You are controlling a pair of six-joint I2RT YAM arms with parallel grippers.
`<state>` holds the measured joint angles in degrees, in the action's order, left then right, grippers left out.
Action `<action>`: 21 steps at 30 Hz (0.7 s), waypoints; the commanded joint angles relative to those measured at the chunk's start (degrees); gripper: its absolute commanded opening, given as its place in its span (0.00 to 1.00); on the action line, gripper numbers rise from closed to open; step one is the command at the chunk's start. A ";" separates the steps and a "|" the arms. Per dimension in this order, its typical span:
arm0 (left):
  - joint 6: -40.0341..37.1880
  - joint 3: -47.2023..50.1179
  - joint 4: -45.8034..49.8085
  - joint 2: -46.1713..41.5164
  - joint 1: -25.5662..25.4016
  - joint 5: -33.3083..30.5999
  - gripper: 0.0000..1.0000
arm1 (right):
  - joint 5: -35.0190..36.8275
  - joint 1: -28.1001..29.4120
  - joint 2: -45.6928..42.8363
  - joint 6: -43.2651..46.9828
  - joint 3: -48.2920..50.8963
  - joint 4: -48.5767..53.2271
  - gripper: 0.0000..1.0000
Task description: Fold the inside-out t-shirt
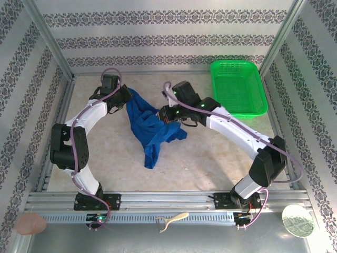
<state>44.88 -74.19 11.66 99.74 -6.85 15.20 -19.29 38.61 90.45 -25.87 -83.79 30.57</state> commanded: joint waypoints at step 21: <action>-2.72 14.48 -6.03 -29.21 -8.35 8.54 0.87 | 3.55 -7.14 3.24 -6.80 -11.11 -9.97 0.00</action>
<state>41.43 -62.76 6.72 73.82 -10.72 26.02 -17.65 32.14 92.84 -31.05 -93.95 24.99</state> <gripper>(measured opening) 0.866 0.053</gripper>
